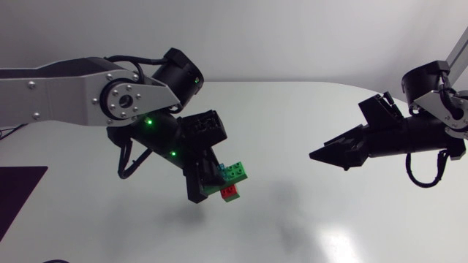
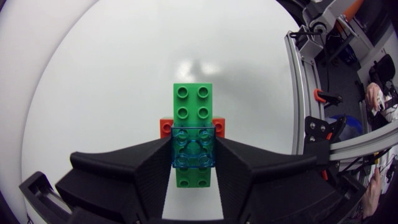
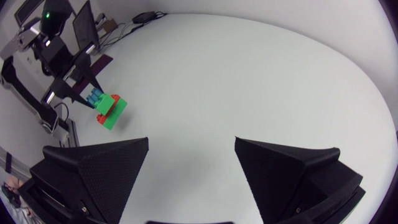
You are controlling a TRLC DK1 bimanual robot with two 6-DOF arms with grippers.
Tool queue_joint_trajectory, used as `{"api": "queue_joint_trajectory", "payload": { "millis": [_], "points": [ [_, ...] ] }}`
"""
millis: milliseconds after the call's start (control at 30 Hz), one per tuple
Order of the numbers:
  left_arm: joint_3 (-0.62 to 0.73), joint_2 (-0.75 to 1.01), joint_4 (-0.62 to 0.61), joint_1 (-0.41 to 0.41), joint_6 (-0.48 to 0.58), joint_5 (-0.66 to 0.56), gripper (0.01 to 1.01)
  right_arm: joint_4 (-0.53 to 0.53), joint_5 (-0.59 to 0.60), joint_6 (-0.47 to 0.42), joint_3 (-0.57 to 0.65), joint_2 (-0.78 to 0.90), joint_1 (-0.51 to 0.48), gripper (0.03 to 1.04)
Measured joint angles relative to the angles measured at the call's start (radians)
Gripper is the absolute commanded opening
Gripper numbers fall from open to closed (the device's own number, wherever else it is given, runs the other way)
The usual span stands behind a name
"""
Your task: Separate the duplo bricks
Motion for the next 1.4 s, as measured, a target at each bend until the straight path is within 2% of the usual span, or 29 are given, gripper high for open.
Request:
{"api": "queue_joint_trajectory", "payload": {
  "millis": [200,567,667,900,1167,1400],
  "points": [
    [0.023,0.068,-0.010,-0.026,0.059,0.044,0.216,-0.026,0.014,-0.165,-0.005,0.023,0.080,1.00],
    [0.126,0.163,-0.084,-0.052,0.139,0.082,0.211,-0.048,-0.002,-0.346,-0.051,-0.016,0.289,0.99],
    [0.149,0.165,-0.122,-0.051,0.161,0.097,0.210,-0.041,-0.008,-0.361,-0.062,-0.019,0.325,0.93],
    [0.175,0.165,-0.152,-0.058,0.186,0.118,0.203,-0.011,-0.026,-0.395,-0.071,-0.019,0.356,0.93],
    [0.185,0.176,-0.160,-0.097,0.190,0.137,0.203,-0.006,-0.027,-0.398,-0.071,-0.018,0.376,0.93],
    [0.235,0.197,-0.162,-0.100,0.189,0.140,0.203,0.005,-0.028,-0.394,-0.077,-0.016,0.401,0.90]
  ]
}}
